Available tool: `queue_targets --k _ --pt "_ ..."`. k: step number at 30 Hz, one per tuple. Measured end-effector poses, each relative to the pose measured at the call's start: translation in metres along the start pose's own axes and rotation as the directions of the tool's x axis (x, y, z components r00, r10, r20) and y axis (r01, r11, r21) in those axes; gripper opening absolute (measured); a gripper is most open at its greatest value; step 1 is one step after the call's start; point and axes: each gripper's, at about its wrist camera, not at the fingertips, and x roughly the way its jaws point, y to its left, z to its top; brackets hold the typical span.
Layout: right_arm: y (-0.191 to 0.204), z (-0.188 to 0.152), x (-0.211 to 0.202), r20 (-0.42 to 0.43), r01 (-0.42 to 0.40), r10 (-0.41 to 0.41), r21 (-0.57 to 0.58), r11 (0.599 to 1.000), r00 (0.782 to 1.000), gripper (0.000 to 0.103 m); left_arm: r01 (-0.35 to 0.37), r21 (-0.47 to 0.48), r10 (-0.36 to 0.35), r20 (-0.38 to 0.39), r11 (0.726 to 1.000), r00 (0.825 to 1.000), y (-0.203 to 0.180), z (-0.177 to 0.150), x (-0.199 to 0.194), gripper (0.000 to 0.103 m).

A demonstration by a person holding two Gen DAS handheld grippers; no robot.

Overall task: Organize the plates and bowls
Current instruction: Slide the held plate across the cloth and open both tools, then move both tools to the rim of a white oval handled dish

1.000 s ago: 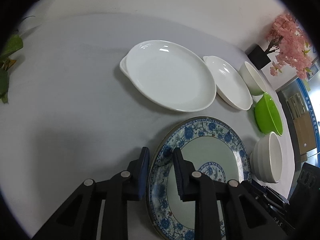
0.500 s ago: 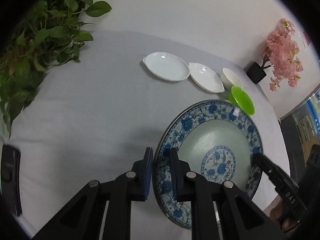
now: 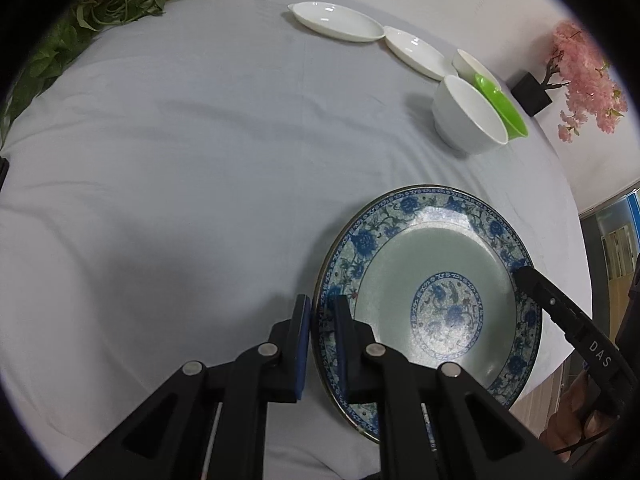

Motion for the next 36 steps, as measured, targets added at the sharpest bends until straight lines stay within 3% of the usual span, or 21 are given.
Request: queue_targets --k 6,9,10,11,12,13,14,15,17,20,27,31,36 --pt "-0.016 0.002 0.037 -0.063 0.034 -0.032 0.034 0.999 0.998 0.014 0.013 0.002 -0.013 -0.020 1.000 1.000 0.005 0.013 0.008 0.010" --pt "-0.021 0.007 0.051 -0.095 0.021 -0.015 0.063 0.998 0.995 0.020 0.018 0.005 -0.018 0.015 1.000 1.000 0.006 0.022 0.000 0.012" --pt "-0.022 0.009 0.050 -0.090 0.015 -0.009 0.060 0.998 0.996 0.025 0.005 0.018 -0.006 0.042 1.000 0.999 0.005 0.027 -0.007 0.020" --pt "-0.021 0.013 0.047 -0.075 0.006 -0.003 0.040 0.999 0.997 0.038 -0.016 0.030 0.013 0.075 0.999 0.997 0.004 0.031 -0.015 0.038" --pt "-0.020 0.017 0.042 -0.046 -0.006 0.008 0.036 0.999 0.999 0.047 -0.041 0.042 0.035 0.128 0.998 0.991 0.003 0.038 -0.026 0.065" --pt "-0.020 0.023 0.033 -0.013 -0.013 0.013 0.025 1.000 1.000 0.067 -0.054 0.048 0.044 0.186 0.997 0.982 0.002 0.044 -0.036 0.077" --pt "-0.020 0.030 0.024 0.024 -0.030 0.029 0.012 0.999 0.999 0.081 -0.064 0.053 0.048 0.257 0.997 0.965 0.002 0.049 -0.048 0.088" --pt "-0.019 0.037 0.016 0.056 -0.043 0.043 -0.007 0.999 0.997 0.085 -0.073 0.063 0.048 0.337 0.995 0.940 0.001 0.056 -0.062 0.088" --pt "-0.013 0.055 -0.002 0.122 -0.039 0.048 -0.073 0.997 0.991 0.096 -0.092 0.106 0.039 0.421 0.990 0.906 -0.003 0.073 -0.079 0.088" --pt "-0.007 0.086 -0.018 0.179 -0.082 0.106 -0.141 0.987 0.978 0.102 -0.111 0.119 0.044 0.464 0.987 0.885 -0.003 0.108 -0.087 0.088" --pt "0.014 0.183 -0.005 0.166 -0.122 0.163 -0.236 0.964 0.972 0.103 0.042 0.098 -0.071 0.313 0.994 0.947 0.016 0.210 -0.054 0.088" --pt "0.032 0.264 0.022 0.114 -0.159 0.192 -0.250 0.955 0.975 0.103 0.065 0.048 -0.075 0.234 0.997 0.969 0.030 0.264 -0.016 0.088" --pt "0.052 0.353 0.095 0.027 -0.097 0.110 -0.296 0.950 0.994 0.103 0.129 -0.052 -0.124 0.090 0.990 0.988 0.046 0.308 0.044 0.088"
